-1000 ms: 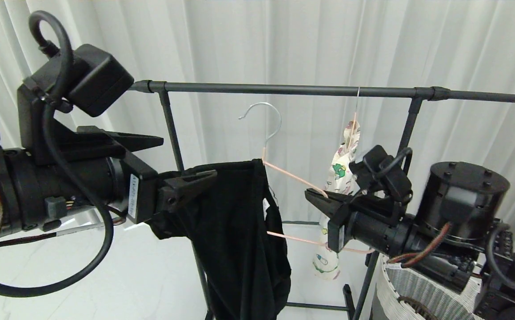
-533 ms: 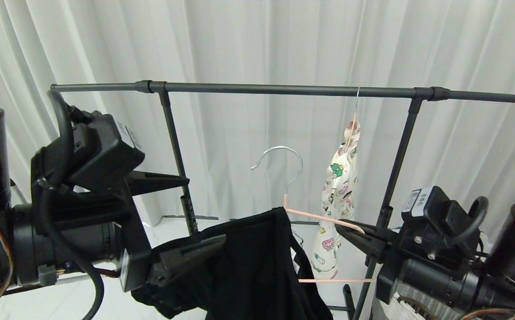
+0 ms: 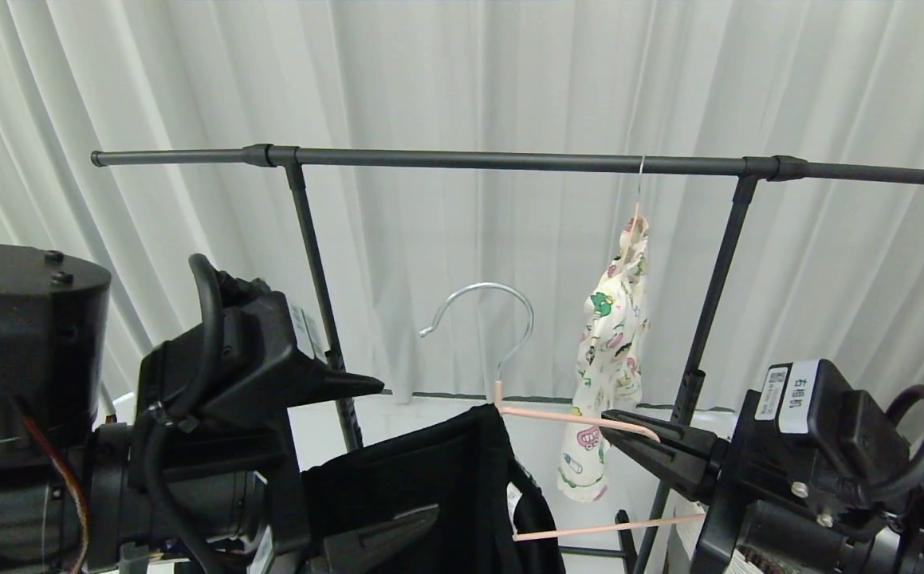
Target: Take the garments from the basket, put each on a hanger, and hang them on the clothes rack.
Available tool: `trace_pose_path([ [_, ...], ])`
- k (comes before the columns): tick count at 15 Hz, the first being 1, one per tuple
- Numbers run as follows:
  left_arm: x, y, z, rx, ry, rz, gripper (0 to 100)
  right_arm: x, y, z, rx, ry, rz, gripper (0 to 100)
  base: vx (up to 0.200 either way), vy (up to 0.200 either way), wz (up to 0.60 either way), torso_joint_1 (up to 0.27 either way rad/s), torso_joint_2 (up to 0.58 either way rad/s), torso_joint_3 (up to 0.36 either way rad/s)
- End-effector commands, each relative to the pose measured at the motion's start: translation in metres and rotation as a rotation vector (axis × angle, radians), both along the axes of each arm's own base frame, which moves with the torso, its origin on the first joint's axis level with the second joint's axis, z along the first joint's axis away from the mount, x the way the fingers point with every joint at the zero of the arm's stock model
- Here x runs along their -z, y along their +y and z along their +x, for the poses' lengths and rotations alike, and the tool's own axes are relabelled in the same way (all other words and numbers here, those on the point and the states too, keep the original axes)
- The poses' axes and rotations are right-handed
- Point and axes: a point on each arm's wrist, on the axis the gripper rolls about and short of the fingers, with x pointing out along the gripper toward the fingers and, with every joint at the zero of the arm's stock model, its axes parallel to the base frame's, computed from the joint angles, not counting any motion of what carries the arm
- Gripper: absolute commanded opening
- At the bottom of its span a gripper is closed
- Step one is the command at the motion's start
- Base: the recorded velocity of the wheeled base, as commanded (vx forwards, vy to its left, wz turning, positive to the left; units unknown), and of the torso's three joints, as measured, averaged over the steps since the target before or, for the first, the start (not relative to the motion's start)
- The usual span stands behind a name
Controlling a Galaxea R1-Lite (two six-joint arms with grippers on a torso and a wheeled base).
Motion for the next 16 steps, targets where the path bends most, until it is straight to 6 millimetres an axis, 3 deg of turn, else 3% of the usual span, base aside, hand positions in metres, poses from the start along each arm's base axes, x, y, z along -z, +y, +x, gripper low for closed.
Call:
trace_pose_path([
  [1,0.007,-0.001,-0.001,0.008,0.02,0.016,100,-0.002,0.001,-0.003,-0.013,-0.004,0.007,0,0.0,0.0,0.0,0.0,0.0,0.0],
  [2,0.007,-0.002,-0.001,0.01,0.021,0.017,0,-0.002,0.002,-0.004,-0.019,-0.005,0.008,0,0.0,0.0,0.0,0.0,0.0,0.0],
  [10,0.01,-0.006,-0.002,0.059,0.046,0.01,0,-0.004,-0.001,-0.008,-0.028,-0.024,0.006,0,0.0,0.0,0.0,0.0,0.0,0.0],
  [11,0.01,-0.006,-0.001,0.055,0.048,0.011,0,-0.003,-0.001,-0.008,-0.026,-0.026,-0.001,100,0.0,0.0,0.0,0.0,0.0,0.0],
  [16,0.019,0.011,0.004,-0.038,0.067,0.029,0,-0.002,-0.004,-0.004,0.124,-0.03,-0.012,100,0.0,0.0,0.0,0.0,0.0,0.0],
])
